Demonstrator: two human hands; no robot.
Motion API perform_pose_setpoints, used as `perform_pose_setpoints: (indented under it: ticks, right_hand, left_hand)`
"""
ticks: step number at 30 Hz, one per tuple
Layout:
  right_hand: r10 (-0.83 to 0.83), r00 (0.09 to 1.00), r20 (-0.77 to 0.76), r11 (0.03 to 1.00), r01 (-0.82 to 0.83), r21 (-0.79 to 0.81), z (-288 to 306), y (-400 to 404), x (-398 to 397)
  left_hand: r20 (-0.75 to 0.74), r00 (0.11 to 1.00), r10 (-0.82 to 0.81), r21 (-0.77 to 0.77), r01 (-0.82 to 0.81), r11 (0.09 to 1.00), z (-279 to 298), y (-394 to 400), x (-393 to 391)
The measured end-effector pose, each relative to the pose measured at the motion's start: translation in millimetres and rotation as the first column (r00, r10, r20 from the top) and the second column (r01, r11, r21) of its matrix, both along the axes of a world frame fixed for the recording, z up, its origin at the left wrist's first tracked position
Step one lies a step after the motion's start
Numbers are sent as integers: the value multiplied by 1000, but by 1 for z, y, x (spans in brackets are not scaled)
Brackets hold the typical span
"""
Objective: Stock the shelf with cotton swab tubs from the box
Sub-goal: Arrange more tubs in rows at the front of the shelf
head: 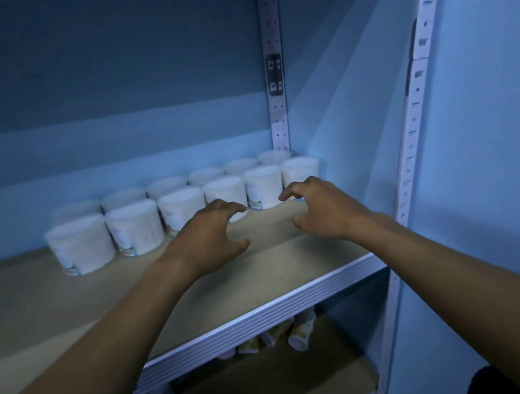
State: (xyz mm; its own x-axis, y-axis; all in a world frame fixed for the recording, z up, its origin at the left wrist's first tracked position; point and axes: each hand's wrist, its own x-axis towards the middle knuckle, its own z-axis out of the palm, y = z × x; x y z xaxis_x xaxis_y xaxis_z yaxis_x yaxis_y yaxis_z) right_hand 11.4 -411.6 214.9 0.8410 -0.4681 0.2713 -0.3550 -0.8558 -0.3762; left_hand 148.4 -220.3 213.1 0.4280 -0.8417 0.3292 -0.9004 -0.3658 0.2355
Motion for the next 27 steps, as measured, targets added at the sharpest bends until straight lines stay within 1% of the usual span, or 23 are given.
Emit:
perform_pose_setpoints:
  ticks: [10,14,17,20,27]
  right_hand:
    - [-74,996,-49,995,70,-74,18,-55,19]
    - [-99,992,-75,992,92,-91,26,-71,30]
    - [-128,984,-126,986,113,-123,31,-82,40]
    - [-143,975,-173,982,118,-145,33,-93,51]
    - [-128,966,-225,986,100,-133,27,-113,76]
  left_hand:
    - [0,1000,-9,74,9,997,16,-82,1]
    - [48,999,18,101,-23,995,30,-107,5]
    - [89,995,35,106,-45,993,37,-123,15]
    - [108,993,55,147,-70,987,40,-138,32]
    - [122,990,74,218,-100,971,42,-163,61]
